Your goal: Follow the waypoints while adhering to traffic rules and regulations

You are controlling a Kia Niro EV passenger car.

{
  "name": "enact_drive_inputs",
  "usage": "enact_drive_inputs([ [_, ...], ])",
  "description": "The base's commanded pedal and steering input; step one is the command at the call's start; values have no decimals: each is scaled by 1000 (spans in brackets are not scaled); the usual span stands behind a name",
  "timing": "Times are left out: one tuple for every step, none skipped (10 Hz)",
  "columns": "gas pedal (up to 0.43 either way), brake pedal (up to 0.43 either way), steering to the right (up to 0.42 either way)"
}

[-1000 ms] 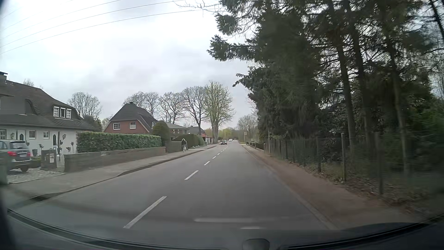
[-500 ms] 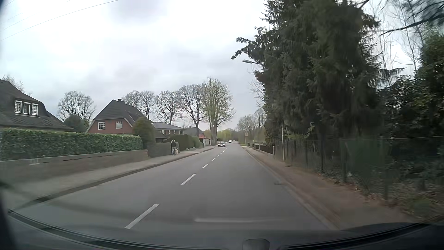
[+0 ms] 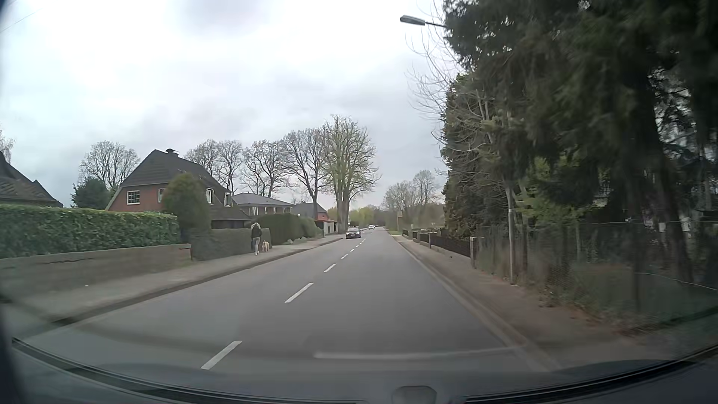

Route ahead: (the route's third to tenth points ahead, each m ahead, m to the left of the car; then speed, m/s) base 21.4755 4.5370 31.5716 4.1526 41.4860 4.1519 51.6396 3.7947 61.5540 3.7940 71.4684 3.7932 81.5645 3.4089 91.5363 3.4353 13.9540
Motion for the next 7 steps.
enact_drive_inputs([
  [157,0,-1],
  [157,0,0],
  [157,0,1],
  [157,0,0],
  [157,6,-1],
  [157,0,-4],
  [157,0,-4],
])
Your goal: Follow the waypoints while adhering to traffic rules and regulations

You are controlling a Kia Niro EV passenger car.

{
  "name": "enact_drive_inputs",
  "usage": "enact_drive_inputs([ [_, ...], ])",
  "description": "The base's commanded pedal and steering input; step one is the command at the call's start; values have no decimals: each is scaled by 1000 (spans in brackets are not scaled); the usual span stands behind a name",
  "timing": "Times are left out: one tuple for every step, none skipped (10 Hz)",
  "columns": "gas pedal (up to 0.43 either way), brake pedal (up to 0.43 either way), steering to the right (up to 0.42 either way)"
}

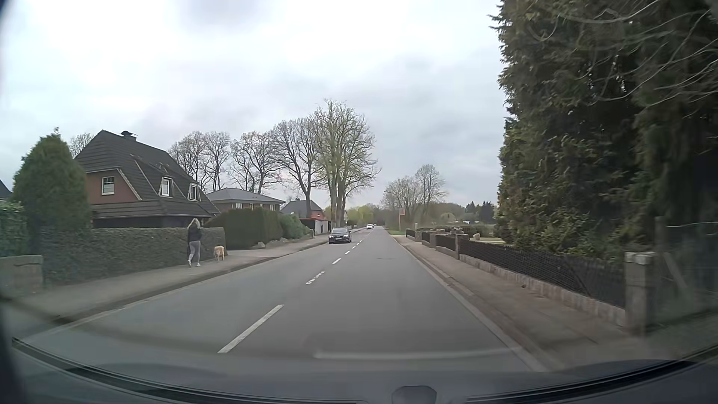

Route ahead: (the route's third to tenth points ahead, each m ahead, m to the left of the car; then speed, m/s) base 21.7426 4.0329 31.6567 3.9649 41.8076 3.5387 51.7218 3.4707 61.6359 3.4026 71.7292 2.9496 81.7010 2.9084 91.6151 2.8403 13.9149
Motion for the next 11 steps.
enact_drive_inputs([
  [157,6,-4],
  [157,0,-4],
  [157,0,-4],
  [157,6,-4],
  [157,0,-4],
  [157,6,-4],
  [157,0,-3],
  [157,0,-3],
  [157,0,-3],
  [157,0,-3],
  [157,0,-3],
])
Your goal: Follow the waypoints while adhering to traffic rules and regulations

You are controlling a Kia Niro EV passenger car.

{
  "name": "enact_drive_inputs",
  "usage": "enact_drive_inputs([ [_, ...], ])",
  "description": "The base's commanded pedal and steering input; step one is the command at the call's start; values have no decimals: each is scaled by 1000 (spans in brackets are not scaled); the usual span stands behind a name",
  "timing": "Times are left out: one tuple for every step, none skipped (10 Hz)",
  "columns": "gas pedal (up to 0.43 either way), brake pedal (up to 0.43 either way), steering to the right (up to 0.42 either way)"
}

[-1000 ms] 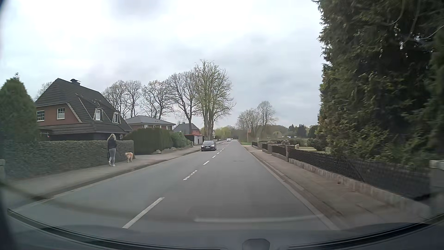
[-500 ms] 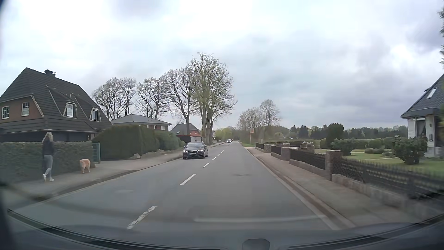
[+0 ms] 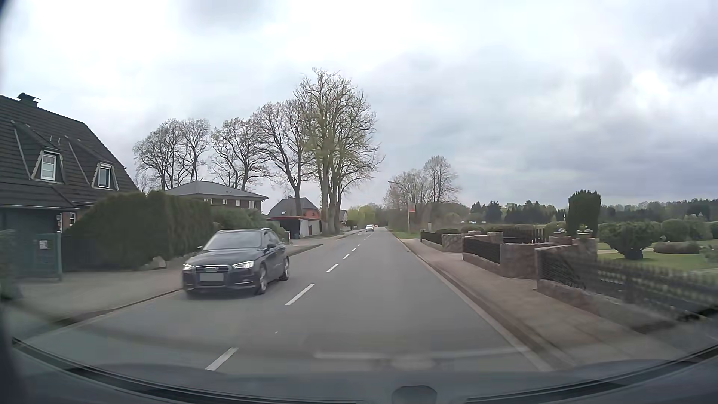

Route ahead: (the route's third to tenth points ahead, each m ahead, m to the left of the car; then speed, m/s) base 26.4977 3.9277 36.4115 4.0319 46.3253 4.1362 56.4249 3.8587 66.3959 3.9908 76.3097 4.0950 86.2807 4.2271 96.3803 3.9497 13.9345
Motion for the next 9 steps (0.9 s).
enact_drive_inputs([
  [157,0,-3],
  [157,0,-3],
  [157,0,-2],
  [169,0,-1],
  [169,0,-1],
  [169,0,-1],
  [169,0,-1],
  [169,0,-1],
  [169,0,-1],
])
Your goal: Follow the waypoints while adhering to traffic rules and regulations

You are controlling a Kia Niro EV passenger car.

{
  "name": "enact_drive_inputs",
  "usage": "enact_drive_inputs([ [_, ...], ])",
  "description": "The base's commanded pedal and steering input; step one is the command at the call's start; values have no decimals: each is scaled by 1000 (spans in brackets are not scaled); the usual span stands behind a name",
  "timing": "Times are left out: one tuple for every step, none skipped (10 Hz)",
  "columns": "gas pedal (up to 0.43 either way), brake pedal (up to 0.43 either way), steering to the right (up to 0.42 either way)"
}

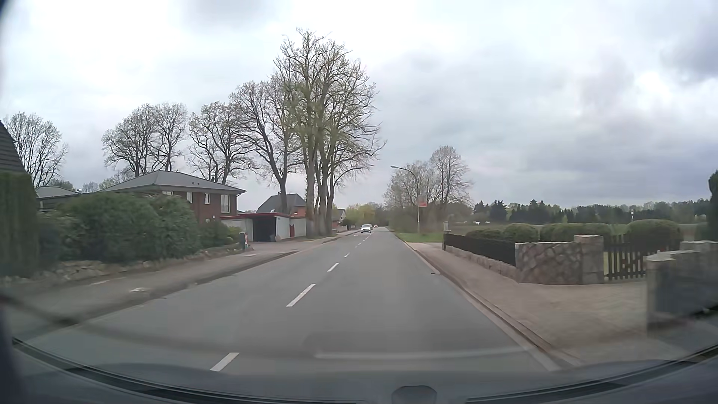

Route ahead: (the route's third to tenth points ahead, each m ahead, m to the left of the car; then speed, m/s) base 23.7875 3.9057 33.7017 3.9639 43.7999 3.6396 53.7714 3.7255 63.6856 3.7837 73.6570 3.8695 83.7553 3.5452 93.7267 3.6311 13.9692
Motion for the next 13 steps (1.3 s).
enact_drive_inputs([
  [169,0,-1],
  [169,0,0],
  [169,0,0],
  [169,0,2],
  [169,0,5],
  [169,0,5],
  [169,0,3],
  [157,0,3],
  [157,0,2],
  [157,0,1],
  [157,0,0],
  [157,0,0],
  [157,0,0],
])
